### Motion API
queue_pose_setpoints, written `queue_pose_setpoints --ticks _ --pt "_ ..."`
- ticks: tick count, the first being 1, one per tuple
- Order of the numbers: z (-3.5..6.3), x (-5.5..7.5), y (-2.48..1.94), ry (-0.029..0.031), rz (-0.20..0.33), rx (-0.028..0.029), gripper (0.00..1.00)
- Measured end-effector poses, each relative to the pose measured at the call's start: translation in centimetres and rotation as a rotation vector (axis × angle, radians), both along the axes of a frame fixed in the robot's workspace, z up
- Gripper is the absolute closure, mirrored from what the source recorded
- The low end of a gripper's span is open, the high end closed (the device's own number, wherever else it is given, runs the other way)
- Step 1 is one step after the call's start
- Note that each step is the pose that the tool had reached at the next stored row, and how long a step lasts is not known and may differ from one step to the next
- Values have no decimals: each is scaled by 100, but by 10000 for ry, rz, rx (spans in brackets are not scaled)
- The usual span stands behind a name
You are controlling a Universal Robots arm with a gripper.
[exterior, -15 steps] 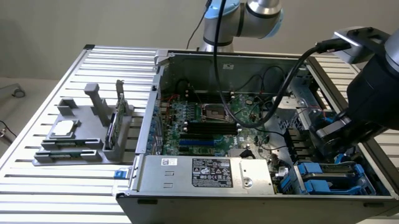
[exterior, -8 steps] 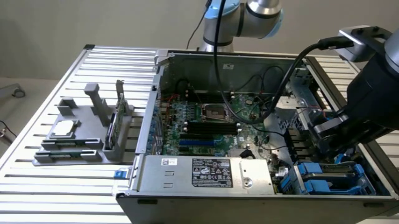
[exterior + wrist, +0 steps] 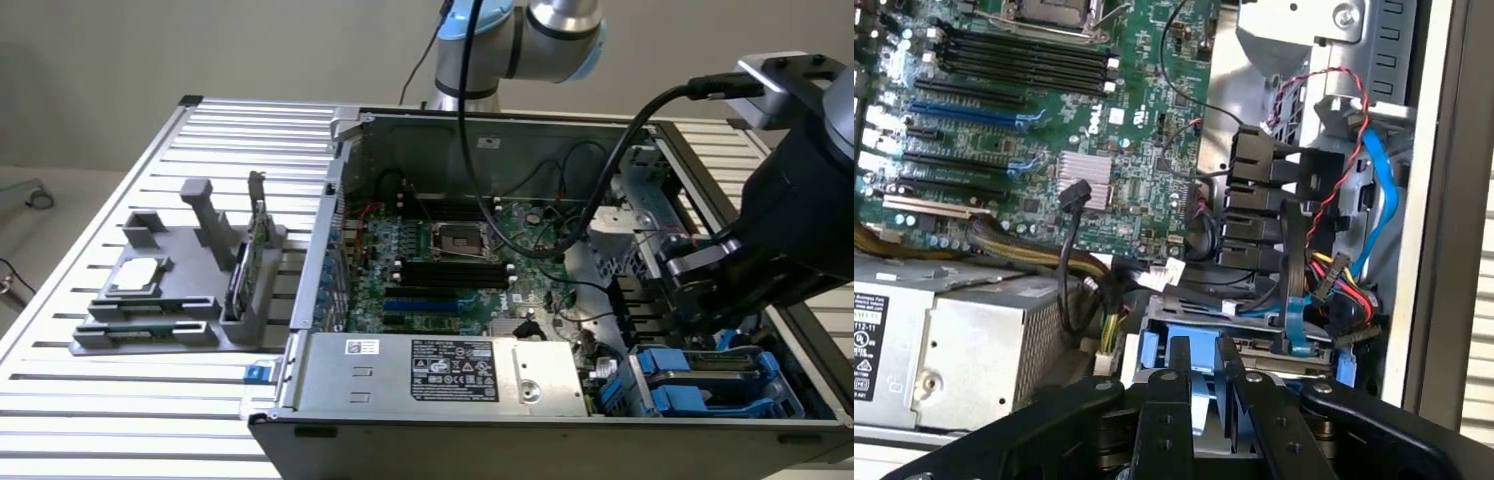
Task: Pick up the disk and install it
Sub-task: 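Insert the first disk wire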
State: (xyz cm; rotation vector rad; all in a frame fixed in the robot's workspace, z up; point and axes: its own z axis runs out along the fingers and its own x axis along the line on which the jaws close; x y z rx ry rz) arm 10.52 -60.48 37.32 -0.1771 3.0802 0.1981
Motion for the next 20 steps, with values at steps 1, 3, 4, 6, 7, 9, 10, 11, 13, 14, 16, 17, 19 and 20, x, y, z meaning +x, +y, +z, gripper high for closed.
queue_pose_setpoints --ticks 1,3,4,6,7,9,10,11,13,14,16,17,19,20 --pt "-2 7 0 -1 -52 72 76" --pt "-4 33 0 -1 -116 219 76" --pt "-6 46 0 -1 -149 290 76" --pt "-8 63 0 -1 -239 408 76" --pt "-8 66 0 -2 -306 443 76" --pt "-8 68 1 -7 -538 468 76" --pt "-8 68 0 -10 -681 472 76" --pt "-9 68 0 -14 -830 475 76" --pt "-9 68 0 -21 -1141 475 76" --pt "-8 68 0 -24 -1297 474 76" --pt "-8 68 0 -33 -1617 474 76" --pt "-8 68 0 -36 -1774 472 76" --pt "-8 68 0 -44 -2089 472 76" --pt "-9 68 0 -48 -2261 474 76"
